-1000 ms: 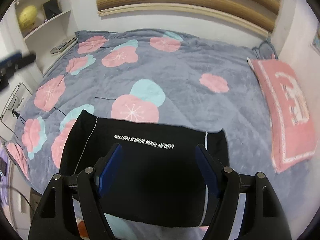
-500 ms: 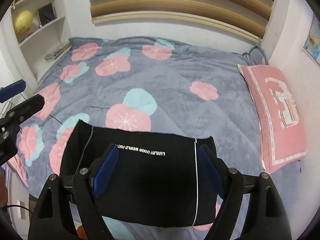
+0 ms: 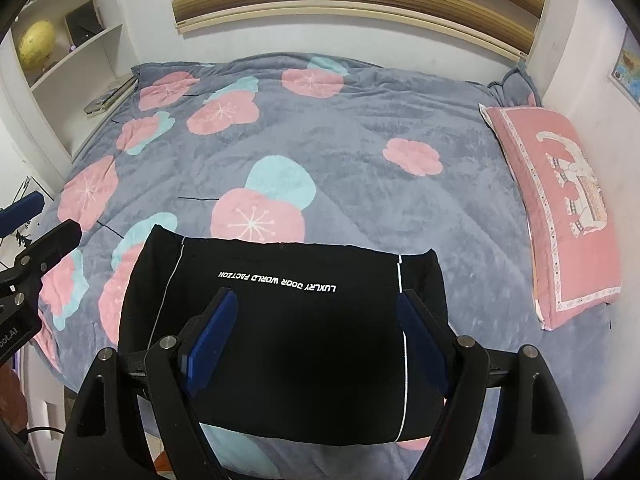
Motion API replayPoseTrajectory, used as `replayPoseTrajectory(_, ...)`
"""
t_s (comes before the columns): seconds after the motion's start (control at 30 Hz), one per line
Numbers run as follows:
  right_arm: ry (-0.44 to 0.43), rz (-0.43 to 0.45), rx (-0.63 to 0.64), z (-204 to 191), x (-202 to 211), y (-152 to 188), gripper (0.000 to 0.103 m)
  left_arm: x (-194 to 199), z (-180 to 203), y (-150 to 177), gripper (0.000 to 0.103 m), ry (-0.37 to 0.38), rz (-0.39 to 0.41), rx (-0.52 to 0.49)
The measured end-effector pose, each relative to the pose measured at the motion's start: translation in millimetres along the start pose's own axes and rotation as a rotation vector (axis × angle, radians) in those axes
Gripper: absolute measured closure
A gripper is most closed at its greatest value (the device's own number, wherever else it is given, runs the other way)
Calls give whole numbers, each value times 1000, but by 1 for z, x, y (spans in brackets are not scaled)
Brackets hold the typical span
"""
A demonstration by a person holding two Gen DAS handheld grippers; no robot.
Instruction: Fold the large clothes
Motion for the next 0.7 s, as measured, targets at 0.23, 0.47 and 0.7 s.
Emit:
replayPoseTrajectory(0.23,0,-24,-6,-1,-9,4,19,-9,-5,-1,33,-2,-23,21)
replayPoseTrajectory(0.47,-23,-42,-29,2,-16,5,19,-16,0,0,33,-7,-33,-6)
replayPoseTrajectory(0.7,-32,-50,-35,2,-20,5,19,-20,-1,0,33,-11,-49,10)
Point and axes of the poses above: each gripper's, at about its wrist camera, not at the fingertips, and x roughly against the way its jaws point, z to its right, y to its underside, the point moved 3 cm from there along -x, roughly the way its jaws point, and after that the axes turned 8 degrees about -z, right-handed, at the moved point
